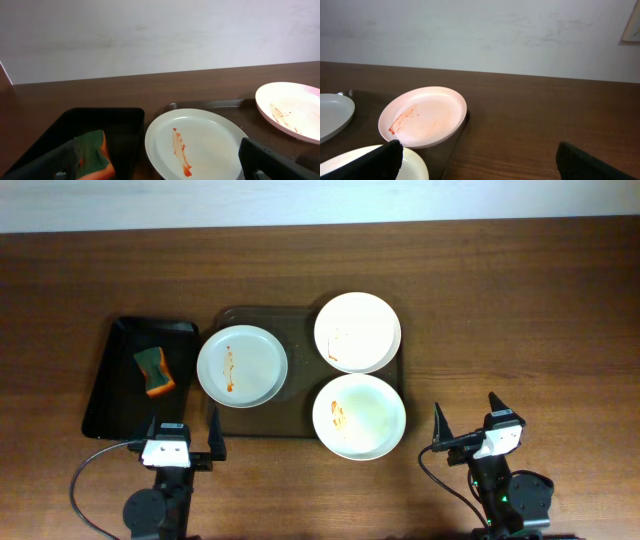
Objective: Clean dirty plates on tray and stack at the side
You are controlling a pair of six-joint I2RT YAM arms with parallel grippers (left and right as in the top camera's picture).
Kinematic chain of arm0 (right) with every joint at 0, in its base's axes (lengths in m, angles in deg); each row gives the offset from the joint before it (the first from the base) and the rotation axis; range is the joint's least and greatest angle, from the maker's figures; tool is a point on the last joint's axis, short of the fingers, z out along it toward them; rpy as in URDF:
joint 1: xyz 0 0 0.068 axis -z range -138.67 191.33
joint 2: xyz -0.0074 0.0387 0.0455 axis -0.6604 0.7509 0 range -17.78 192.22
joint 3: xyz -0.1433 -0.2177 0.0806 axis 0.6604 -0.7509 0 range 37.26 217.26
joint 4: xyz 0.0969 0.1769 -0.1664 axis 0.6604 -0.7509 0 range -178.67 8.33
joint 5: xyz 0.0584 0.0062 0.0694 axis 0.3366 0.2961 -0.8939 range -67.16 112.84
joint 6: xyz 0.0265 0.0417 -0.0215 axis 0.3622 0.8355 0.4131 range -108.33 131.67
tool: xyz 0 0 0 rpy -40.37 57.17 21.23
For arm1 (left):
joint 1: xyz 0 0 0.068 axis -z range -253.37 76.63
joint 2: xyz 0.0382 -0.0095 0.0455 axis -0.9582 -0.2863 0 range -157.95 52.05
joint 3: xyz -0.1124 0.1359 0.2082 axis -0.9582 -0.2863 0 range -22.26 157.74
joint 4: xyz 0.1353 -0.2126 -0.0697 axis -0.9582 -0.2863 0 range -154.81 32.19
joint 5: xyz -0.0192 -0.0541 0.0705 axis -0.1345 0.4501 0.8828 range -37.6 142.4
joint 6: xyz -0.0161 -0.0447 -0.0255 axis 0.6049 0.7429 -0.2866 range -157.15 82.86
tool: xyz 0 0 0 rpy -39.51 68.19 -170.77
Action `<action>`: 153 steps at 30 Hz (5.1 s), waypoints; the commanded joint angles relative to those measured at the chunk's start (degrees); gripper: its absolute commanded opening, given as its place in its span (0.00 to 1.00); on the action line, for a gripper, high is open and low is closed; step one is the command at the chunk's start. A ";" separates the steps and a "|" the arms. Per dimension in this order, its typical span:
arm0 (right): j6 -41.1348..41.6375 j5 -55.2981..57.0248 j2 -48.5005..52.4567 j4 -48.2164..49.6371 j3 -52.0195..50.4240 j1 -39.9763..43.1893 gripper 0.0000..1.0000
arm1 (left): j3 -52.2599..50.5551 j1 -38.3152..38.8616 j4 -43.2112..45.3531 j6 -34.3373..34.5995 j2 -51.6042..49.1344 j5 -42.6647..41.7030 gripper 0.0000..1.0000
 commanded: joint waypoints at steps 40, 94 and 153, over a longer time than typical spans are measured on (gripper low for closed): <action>2.56 -10.08 0.11 2.32 6.03 -0.46 0.98 | 6.54 0.22 -1.09 -1.09 -2.71 -15.06 0.99; 36.17 -4.28 122.38 8.98 69.37 -36.94 0.30 | 68.94 -6.56 -43.50 9.75 -82.77 5.01 1.00; 28.11 -3.26 122.05 -33.48 88.00 -31.34 0.04 | 61.68 15.45 -24.33 13.84 -104.83 0.76 0.00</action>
